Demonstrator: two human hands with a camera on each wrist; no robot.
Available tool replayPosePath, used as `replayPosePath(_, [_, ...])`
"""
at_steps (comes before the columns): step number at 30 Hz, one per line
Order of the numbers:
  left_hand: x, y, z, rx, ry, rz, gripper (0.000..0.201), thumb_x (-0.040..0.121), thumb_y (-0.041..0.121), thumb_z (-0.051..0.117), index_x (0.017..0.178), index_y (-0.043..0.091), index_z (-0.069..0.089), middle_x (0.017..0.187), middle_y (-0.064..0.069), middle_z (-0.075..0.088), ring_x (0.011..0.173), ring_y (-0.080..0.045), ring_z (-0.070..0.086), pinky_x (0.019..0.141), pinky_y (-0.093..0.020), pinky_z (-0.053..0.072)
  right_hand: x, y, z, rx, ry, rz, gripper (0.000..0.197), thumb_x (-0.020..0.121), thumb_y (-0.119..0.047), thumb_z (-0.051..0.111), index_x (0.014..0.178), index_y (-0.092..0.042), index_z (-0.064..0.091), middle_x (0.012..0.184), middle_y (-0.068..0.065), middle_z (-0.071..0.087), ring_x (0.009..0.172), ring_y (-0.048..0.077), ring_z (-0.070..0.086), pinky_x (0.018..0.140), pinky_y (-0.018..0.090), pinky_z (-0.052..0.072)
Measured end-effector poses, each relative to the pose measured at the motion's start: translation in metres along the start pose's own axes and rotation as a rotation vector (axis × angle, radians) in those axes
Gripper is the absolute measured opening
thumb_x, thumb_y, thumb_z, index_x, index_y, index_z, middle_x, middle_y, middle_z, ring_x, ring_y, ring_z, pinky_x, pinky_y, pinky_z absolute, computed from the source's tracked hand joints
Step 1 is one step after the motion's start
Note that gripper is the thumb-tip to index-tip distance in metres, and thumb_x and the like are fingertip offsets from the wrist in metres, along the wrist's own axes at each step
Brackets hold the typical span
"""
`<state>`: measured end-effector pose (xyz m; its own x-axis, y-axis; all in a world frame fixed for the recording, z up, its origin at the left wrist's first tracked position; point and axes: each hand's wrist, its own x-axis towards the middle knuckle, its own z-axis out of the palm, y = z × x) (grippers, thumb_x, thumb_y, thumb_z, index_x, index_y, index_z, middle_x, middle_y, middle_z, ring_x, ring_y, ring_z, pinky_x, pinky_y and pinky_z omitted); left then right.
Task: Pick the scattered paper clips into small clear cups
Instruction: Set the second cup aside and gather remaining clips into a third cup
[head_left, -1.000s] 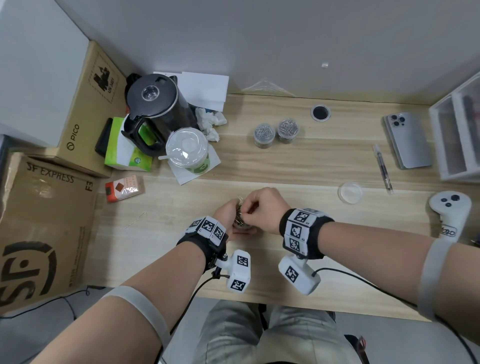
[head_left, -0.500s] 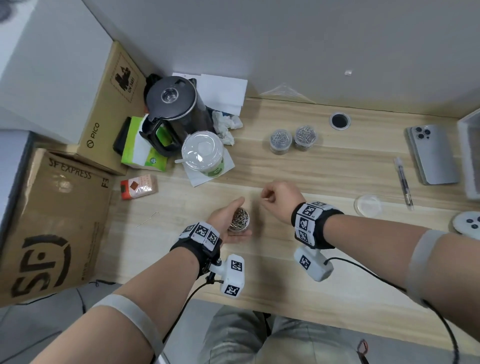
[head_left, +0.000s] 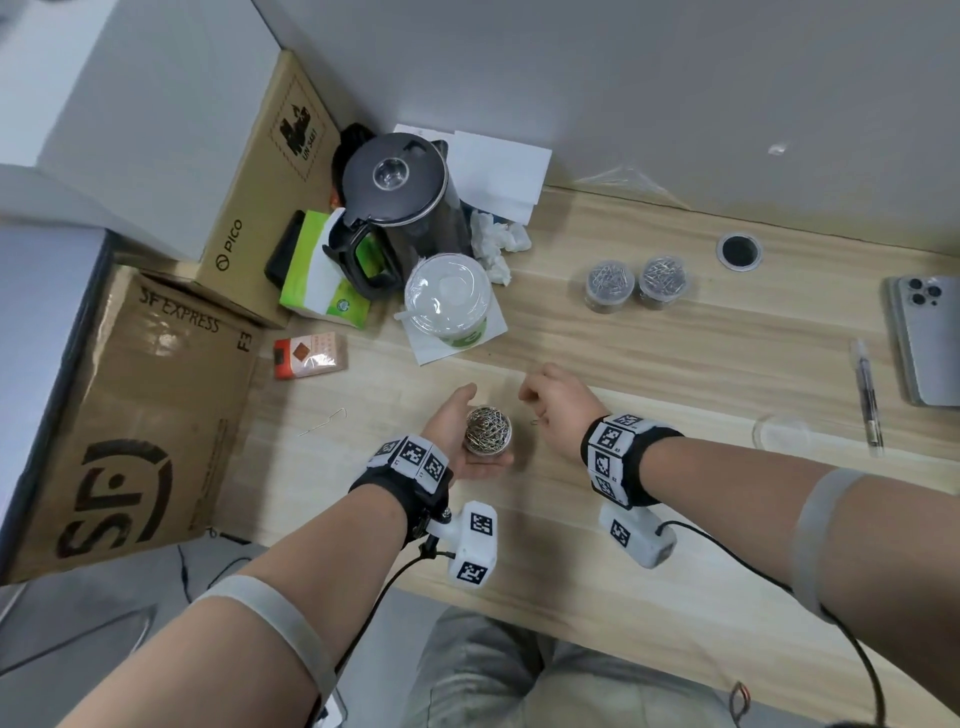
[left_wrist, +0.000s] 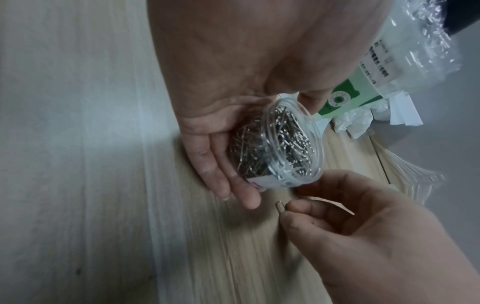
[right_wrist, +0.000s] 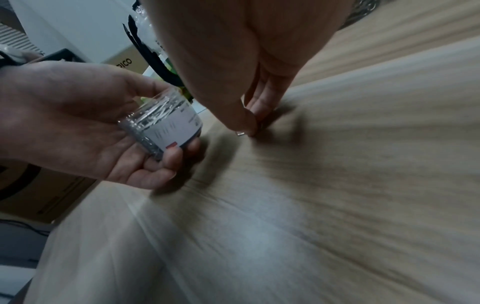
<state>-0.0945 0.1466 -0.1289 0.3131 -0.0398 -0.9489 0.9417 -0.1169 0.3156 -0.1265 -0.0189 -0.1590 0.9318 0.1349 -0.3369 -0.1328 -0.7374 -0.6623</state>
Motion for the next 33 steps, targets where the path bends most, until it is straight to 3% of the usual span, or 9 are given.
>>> replayPosePath(4, [0.001, 0.004, 0.012, 0.046, 0.007, 0.011, 0.041, 0.098, 0.054, 0.047, 0.099, 0.014, 0.055, 0.082, -0.015, 0.067, 0.072, -0.037, 0.067, 0.095, -0.053, 0.054, -0.012, 0.005, -0.017, 0.016, 0.000, 0.005, 0.032, 0.071, 0.008, 0.050, 0.095, -0.007, 0.065, 0.096, 0.003, 0.059, 0.079, 0.019, 0.054, 0.075, 0.028, 0.046])
replayPosePath(9, [0.000, 0.006, 0.040, 0.140, -0.027, 0.019, 0.043, 0.100, 0.054, 0.043, 0.103, 0.013, 0.055, 0.084, -0.016, 0.068, 0.073, -0.036, 0.068, 0.094, -0.050, 0.054, -0.029, -0.003, -0.043, 0.405, 0.153, 0.103, 0.027, 0.073, 0.008, 0.057, 0.093, -0.007, 0.066, 0.080, 0.002, 0.062, 0.065, 0.009, 0.055, 0.063, 0.016, 0.046])
replayPosePath(12, [-0.005, 0.005, 0.064, 0.193, -0.100, 0.030, 0.045, 0.100, 0.052, 0.043, 0.107, 0.013, 0.063, 0.097, -0.020, 0.073, 0.081, -0.039, 0.071, 0.092, -0.051, 0.057, -0.042, -0.018, -0.053, 0.561, 0.176, 0.094, 0.028, 0.075, 0.011, 0.055, 0.095, -0.005, 0.066, 0.084, 0.010, 0.067, 0.069, 0.012, 0.058, 0.066, 0.021, 0.050])
replayPosePath(15, [-0.013, 0.004, 0.091, 0.248, -0.165, 0.053, 0.037, 0.097, 0.046, 0.050, 0.097, 0.014, 0.068, 0.105, -0.021, 0.074, 0.098, -0.042, 0.071, 0.094, -0.057, 0.055, -0.059, -0.015, -0.063, 0.463, 0.170, 0.087, 0.026, 0.076, 0.003, 0.059, 0.094, -0.014, 0.067, 0.087, 0.003, 0.068, 0.074, 0.013, 0.063, 0.073, 0.025, 0.054])
replayPosePath(21, [-0.011, 0.004, 0.123, 0.343, -0.186, 0.071, 0.036, 0.097, 0.046, 0.055, 0.104, 0.011, 0.060, 0.075, -0.014, 0.073, 0.075, -0.035, 0.070, 0.099, -0.057, 0.052, -0.093, 0.055, -0.096, 0.120, 0.511, 0.294, 0.022, 0.080, -0.018, 0.063, 0.102, -0.018, 0.062, 0.099, -0.003, 0.055, 0.076, 0.013, 0.054, 0.075, 0.032, 0.049])
replayPosePath(23, [-0.009, 0.002, 0.126, 0.331, -0.177, 0.064, 0.031, 0.099, 0.043, 0.053, 0.099, 0.012, 0.058, 0.066, -0.012, 0.072, 0.074, -0.035, 0.068, 0.102, -0.056, 0.050, -0.108, 0.082, -0.107, -0.057, 0.419, 0.556, 0.033, 0.085, -0.025, 0.060, 0.117, -0.016, 0.054, 0.116, 0.004, 0.047, 0.081, 0.025, 0.059, 0.073, 0.035, 0.050])
replayPosePath(26, [-0.007, -0.003, 0.130, 0.300, -0.195, 0.060, 0.034, 0.100, 0.043, 0.051, 0.111, 0.011, 0.056, 0.075, -0.014, 0.073, 0.075, -0.036, 0.069, 0.102, -0.056, 0.049, -0.127, 0.109, -0.110, -0.175, 0.253, 0.837, 0.047, 0.085, -0.031, 0.059, 0.124, -0.013, 0.039, 0.123, 0.013, 0.034, 0.063, 0.028, 0.054, 0.058, 0.034, 0.046])
replayPosePath(29, [-0.007, -0.006, 0.131, 0.249, -0.199, 0.040, 0.043, 0.101, 0.041, 0.046, 0.126, 0.007, 0.054, 0.091, -0.018, 0.071, 0.070, -0.035, 0.070, 0.079, -0.046, 0.059, -0.134, 0.122, -0.104, -0.177, 0.175, 0.919, 0.048, 0.082, -0.029, 0.061, 0.118, -0.014, 0.034, 0.121, 0.014, 0.029, 0.054, 0.023, 0.048, 0.050, 0.031, 0.040])
replayPosePath(33, [-0.009, -0.008, 0.131, 0.213, -0.221, 0.014, 0.036, 0.104, 0.034, 0.038, 0.111, 0.005, 0.057, 0.089, -0.018, 0.068, 0.069, -0.035, 0.067, 0.060, -0.036, 0.056, -0.133, 0.118, -0.107, -0.170, 0.128, 0.855, 0.048, 0.083, -0.034, 0.062, 0.118, -0.012, 0.039, 0.119, 0.015, 0.039, 0.065, 0.028, 0.052, 0.060, 0.034, 0.046])
